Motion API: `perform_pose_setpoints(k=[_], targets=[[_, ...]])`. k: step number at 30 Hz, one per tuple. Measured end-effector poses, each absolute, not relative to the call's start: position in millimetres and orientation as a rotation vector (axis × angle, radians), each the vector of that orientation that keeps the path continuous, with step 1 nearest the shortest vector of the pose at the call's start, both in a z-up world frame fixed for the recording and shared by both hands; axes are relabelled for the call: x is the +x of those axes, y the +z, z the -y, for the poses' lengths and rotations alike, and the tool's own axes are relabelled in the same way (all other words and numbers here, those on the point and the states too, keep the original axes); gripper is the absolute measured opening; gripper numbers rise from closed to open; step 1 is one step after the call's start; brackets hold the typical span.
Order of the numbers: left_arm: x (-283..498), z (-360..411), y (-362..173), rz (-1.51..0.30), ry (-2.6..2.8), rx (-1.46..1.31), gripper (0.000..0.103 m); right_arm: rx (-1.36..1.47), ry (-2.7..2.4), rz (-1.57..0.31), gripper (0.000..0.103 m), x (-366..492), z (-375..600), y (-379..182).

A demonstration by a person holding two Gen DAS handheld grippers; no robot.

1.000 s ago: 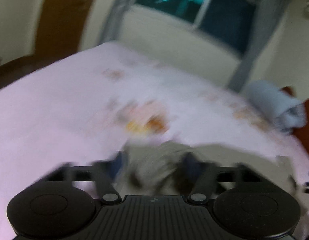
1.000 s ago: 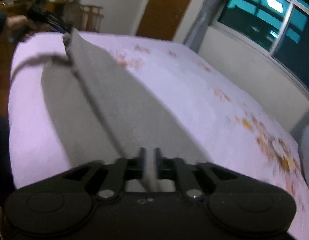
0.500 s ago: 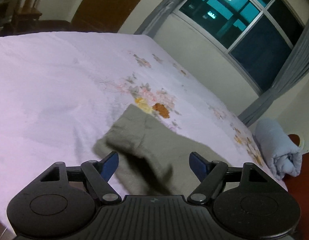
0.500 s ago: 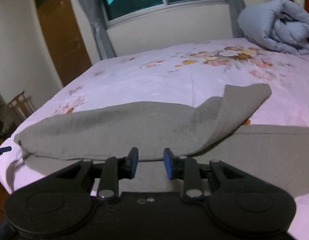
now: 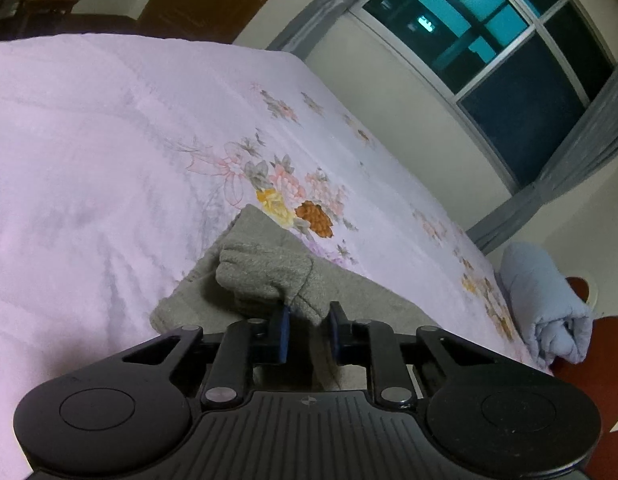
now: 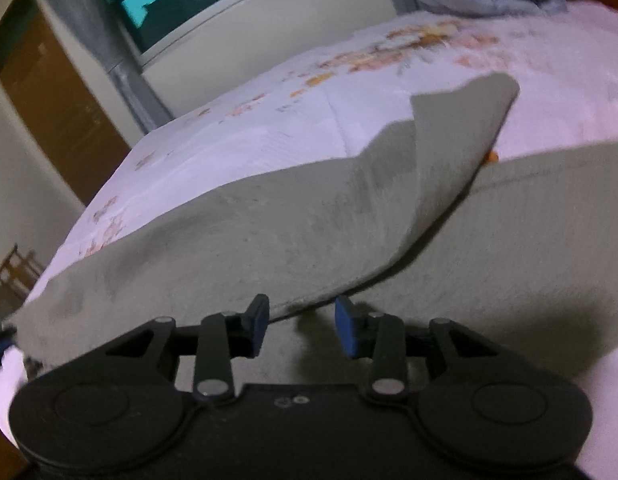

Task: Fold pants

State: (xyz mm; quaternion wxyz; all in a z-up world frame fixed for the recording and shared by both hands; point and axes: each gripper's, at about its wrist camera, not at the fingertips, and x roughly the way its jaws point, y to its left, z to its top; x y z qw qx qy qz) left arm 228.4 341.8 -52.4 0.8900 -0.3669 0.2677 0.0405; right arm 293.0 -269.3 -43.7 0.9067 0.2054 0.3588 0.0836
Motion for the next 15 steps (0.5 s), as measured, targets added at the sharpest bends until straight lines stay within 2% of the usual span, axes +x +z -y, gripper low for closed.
perform_pose_setpoints(k=[1, 3, 4, 5, 10, 13, 15], targets=[[225.0, -341.8, -54.4, -0.54, 0.086, -0.774, 0.021, 0.461, 0.171, -0.75, 0.029, 294.8, 269.1, -46.9], [222.0, -341.3, -58.4, -0.524, 0.107, -0.788, 0.033, 0.537, 0.159, -0.759, 0.031, 297.0, 270.6, -53.0], [219.6, -340.8, -60.3, -0.514, 0.123, -0.802, 0.049, 0.605, 0.149, -0.764, 0.031, 298.0, 273.8, -57.1], [216.0, -341.8, -62.3, -0.5, 0.137, -0.825, 0.06, 0.666, 0.141, -0.766, 0.031, 298.8, 277.2, -61.5], [216.6, -348.5, -70.3, -0.461, 0.137, -0.943, 0.061, 0.995, 0.088, -0.738, 0.032, 295.7, 297.9, -82.7], [227.5, -349.8, -69.5, -0.471, 0.126, -0.951, 0.06, 1.041, 0.085, -0.729, 0.032, 299.7, 300.2, -86.8], [234.0, -349.8, -69.0, -0.489, 0.123, -0.946, 0.041, 1.051, 0.086, -0.729, 0.029, 303.0, 299.7, -88.0]])
